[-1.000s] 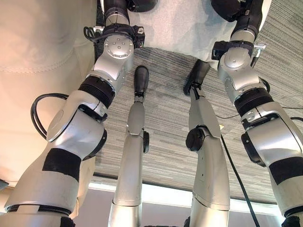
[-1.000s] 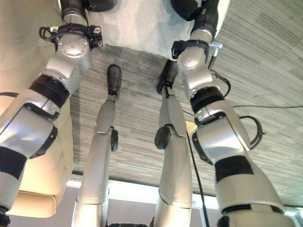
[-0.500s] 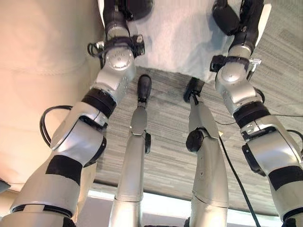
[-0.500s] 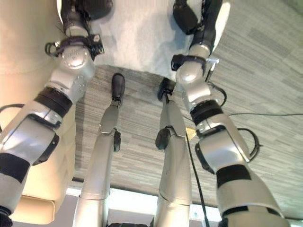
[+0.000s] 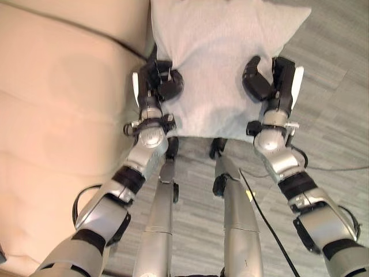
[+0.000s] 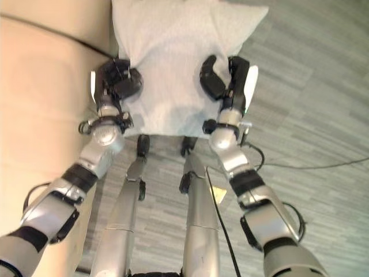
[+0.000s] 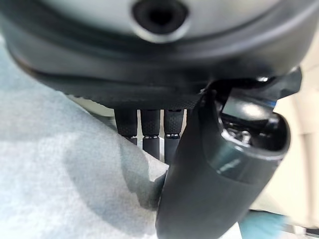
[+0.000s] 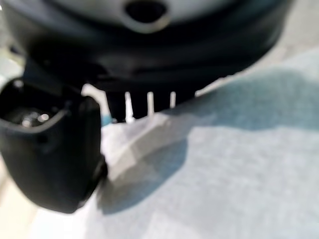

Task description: Pick up all the scattered cushions and arrange them neatly on the sofa.

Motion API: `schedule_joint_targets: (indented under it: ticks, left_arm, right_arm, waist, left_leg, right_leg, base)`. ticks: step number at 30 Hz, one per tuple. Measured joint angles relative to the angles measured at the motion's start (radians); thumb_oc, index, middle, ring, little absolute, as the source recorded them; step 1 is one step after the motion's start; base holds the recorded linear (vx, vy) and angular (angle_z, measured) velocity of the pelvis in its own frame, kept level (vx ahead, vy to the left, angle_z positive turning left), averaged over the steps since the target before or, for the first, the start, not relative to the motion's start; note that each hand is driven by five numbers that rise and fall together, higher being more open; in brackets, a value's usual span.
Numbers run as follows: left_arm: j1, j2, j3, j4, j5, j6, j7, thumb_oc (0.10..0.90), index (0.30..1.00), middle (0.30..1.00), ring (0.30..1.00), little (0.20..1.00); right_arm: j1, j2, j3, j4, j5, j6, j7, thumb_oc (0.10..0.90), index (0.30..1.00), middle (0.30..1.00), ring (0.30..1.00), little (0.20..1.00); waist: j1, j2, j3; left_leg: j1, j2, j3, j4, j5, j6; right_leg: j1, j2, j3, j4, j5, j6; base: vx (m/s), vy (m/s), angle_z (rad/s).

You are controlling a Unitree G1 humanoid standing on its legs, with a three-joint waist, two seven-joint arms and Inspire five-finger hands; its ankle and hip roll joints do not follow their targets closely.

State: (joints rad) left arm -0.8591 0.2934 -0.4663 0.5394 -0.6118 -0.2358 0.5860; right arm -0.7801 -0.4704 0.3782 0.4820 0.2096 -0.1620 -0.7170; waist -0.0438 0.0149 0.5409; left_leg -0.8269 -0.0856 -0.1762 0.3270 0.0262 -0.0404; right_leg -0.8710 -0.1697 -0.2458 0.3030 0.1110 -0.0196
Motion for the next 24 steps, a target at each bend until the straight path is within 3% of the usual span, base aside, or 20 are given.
schedule_joint_targets:
  ticks: [8, 13, 15, 18, 24]
  left_arm:
    - [0.261, 0.022, 0.031, -0.201, 0.046, 0.003, -0.028, 0.400, 0.300, 0.300, 0.300, 0.300]
    - [0.473, 0.028, 0.049, -0.280, 0.043, 0.004, -0.095, 0.400, 0.300, 0.300, 0.300, 0.300]
    - [0.558, 0.044, 0.031, -0.284, 0.042, 0.035, -0.138, 0.400, 0.300, 0.300, 0.300, 0.300]
    - [0.664, 0.049, 0.035, -0.325, 0.043, 0.037, -0.182, 0.400, 0.300, 0.300, 0.300, 0.300]
    - [0.695, 0.044, 0.051, -0.339, 0.043, 0.048, -0.229, 0.400, 0.300, 0.300, 0.300, 0.300]
  right_arm:
    - [0.280, 0.024, -0.065, -0.197, -0.081, 0.004, 0.084, 0.400, 0.300, 0.300, 0.300, 0.300]
    - [0.468, 0.023, -0.093, -0.280, -0.126, 0.003, 0.180, 0.400, 0.300, 0.300, 0.300, 0.300]
    - [0.556, 0.020, -0.101, -0.288, -0.129, 0.014, 0.239, 0.400, 0.300, 0.300, 0.300, 0.300]
    - [0.657, 0.006, -0.117, -0.331, -0.140, 0.012, 0.290, 0.400, 0.300, 0.300, 0.300, 0.300]
    - [0.681, 0.010, -0.174, -0.342, -0.147, 0.014, 0.356, 0.400, 0.300, 0.300, 0.300, 0.300]
  waist:
    - [0.017, -0.015, -0.007]
    - [0.039, -0.004, -0.046]
    - [0.053, 0.004, -0.052]
    - [0.065, 0.033, -0.130]
    - [0.084, 0.050, -0.148]
  left_leg:
    - [0.361, 0.035, -0.037, -0.179, 0.043, -0.016]
    - [0.512, 0.059, -0.063, -0.255, 0.050, -0.023]
    - [0.625, 0.066, -0.066, -0.292, 0.054, -0.026]
    - [0.657, 0.077, -0.065, -0.334, 0.052, -0.027]
    - [0.721, 0.064, -0.063, -0.328, 0.062, -0.036]
  right_leg:
    - [0.361, 0.030, -0.064, -0.137, -0.001, 0.006]
    - [0.530, 0.056, -0.108, -0.213, -0.007, 0.014]
    - [0.654, 0.065, -0.130, -0.260, -0.010, 0.018]
    - [0.706, 0.076, -0.157, -0.301, -0.023, 0.032]
    - [0.836, 0.078, -0.221, -0.368, -0.023, 0.037]
  base:
    - [0.04, -0.079, 0.11]
    - [0.13, -0.127, 0.18]
    - [0.13, -0.136, 0.27]
    - [0.12, -0.116, 0.33]
    - [0.11, -0.057, 0.33]
